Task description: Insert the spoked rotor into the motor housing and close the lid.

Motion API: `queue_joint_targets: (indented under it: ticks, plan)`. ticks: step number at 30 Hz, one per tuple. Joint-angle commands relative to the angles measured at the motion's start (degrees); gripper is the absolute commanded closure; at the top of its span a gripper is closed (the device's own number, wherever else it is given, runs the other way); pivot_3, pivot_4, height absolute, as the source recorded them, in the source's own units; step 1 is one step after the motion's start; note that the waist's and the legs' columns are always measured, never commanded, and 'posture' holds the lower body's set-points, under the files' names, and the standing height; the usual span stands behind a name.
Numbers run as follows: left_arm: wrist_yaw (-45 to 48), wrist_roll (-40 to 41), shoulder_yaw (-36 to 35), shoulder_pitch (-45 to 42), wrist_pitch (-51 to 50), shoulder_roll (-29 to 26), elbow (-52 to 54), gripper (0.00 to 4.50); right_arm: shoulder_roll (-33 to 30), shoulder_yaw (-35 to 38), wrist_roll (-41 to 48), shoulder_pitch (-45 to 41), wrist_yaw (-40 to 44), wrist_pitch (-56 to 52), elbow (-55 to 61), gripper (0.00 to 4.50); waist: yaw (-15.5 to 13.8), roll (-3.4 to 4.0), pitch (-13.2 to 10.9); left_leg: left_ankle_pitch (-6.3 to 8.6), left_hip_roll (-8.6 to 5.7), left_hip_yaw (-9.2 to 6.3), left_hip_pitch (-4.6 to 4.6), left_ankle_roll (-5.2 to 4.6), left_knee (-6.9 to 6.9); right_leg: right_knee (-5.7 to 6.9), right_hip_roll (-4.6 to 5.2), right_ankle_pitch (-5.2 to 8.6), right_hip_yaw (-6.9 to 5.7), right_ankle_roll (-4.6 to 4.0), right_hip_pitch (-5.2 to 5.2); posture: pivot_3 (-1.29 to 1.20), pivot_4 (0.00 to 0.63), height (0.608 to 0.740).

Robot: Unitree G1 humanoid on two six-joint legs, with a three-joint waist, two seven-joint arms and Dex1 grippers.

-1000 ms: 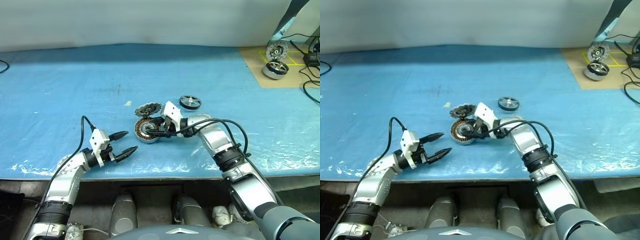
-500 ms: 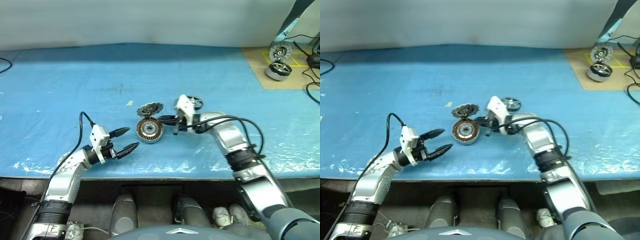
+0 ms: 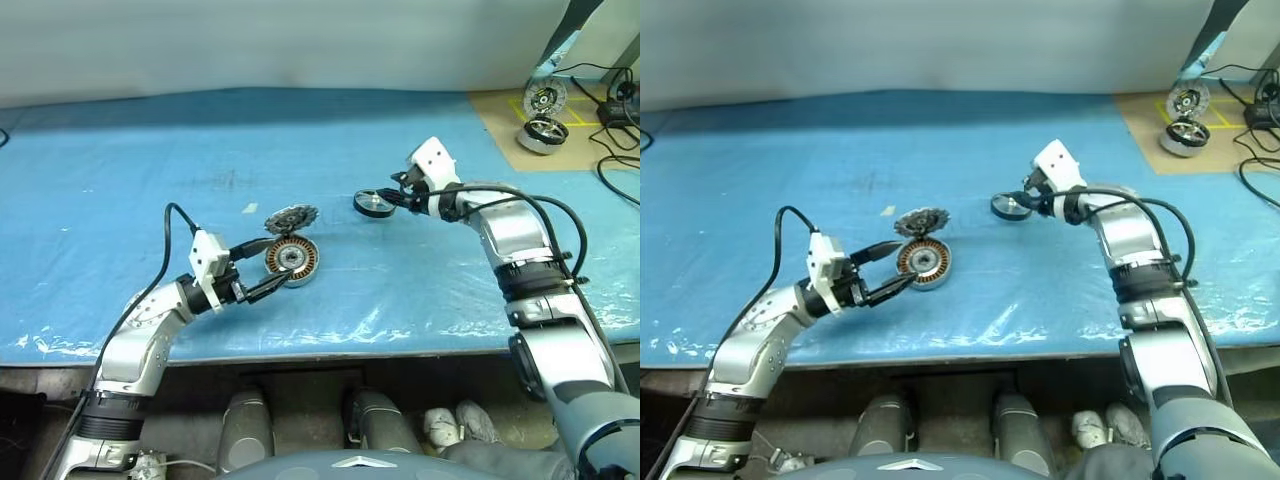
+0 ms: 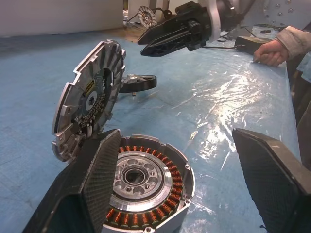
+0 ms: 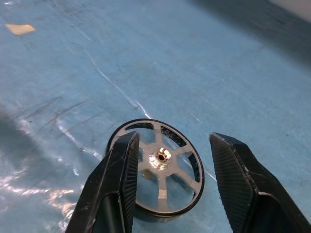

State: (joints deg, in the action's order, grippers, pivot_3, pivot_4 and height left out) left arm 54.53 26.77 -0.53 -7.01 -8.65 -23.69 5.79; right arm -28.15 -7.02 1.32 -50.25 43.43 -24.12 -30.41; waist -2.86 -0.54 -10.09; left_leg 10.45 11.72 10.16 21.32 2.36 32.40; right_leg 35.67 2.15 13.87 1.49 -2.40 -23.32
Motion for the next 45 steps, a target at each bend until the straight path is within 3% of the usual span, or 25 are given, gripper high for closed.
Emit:
queue_joint_targets:
  ticks: [1, 11, 14, 19, 31, 36, 45]
  plan:
    - [0.83, 0.00, 0.19, 0.41, 1.30, -0.14, 0.58, 0.63, 1.47, -0.14, -1.40, -4.30, -1.64, 0.84, -5.99, 2.33, -0.01, 0.00, 0.00, 0.00, 0.00, 0.00, 0.00, 0.00, 0.00, 0.02, -0.01, 0.01, -0.02, -0.02, -0.01, 0.00, 0.150, 0.740]
    - [1.05, -0.42, -0.29, 2.22, 2.71, -0.59, 0.00, 0.63, 4.75, -1.22, -2.76, -9.05, 1.24, 4.20, -15.13, 2.33, -0.24, 0.01, -0.01, 0.01, 0.07, -0.01, 0.14, -0.01, 0.01, 0.04, 0.03, 0.03, -0.12, -0.06, -0.10, 0.00, 0.150, 0.740]
    - [1.07, -0.44, -0.72, 3.08, 3.29, -0.90, -0.12, 0.63, 4.16, -1.29, -2.59, -9.05, 3.11, 5.96, -14.07, 1.77, -0.26, 0.01, -0.01, 0.01, 0.08, -0.01, 0.14, -0.01, 0.01, 0.03, 0.03, 0.03, -0.13, -0.06, -0.10, 0.00, 0.150, 0.740]
    - [1.54, -0.62, -0.73, 3.47, 4.60, -1.10, -1.48, 0.63, 3.84, -2.38, -4.14, -8.98, 4.05, 5.27, -14.93, 0.14, -0.33, 0.01, -0.01, 0.01, 0.08, -0.02, 0.14, -0.02, 0.04, 0.05, 0.03, 0.03, -0.14, -0.07, -0.09, 0.00, 0.150, 0.740]
    - [4.06, -1.93, -0.28, 2.87, 10.03, -0.76, -8.18, 0.63, 3.85, 0.65, -2.84, -10.36, 2.89, 2.54, -18.15, 0.14, -0.40, 0.01, -0.01, 0.01, 0.08, -0.02, 0.14, -0.03, 0.05, 0.05, 0.03, 0.03, -0.14, -0.07, -0.10, 0.00, 0.150, 0.740]
    - [4.51, -2.15, -0.10, 2.93, 10.94, -0.63, -9.01, 0.63, 3.74, 1.59, -1.70, -10.94, 4.63, 0.25, -17.92, 1.32, -0.37, 0.01, -0.01, 0.01, 0.09, -0.02, 0.14, -0.03, 0.05, 0.07, 0.02, 0.03, -0.14, -0.08, -0.10, 0.00, 0.150, 0.740]
    - [6.73, -2.36, -0.67, 2.25, 13.57, -0.76, -13.33, 0.63, 3.86, 2.93, -0.06, -11.04, 5.50, -2.67, -17.26, 1.32, -0.66, 0.01, -0.01, 0.01, 0.10, -0.02, 0.13, -0.03, 0.05, 0.07, 0.02, 0.04, -0.14, -0.09, -0.10, 0.00, 0.150, 0.740]
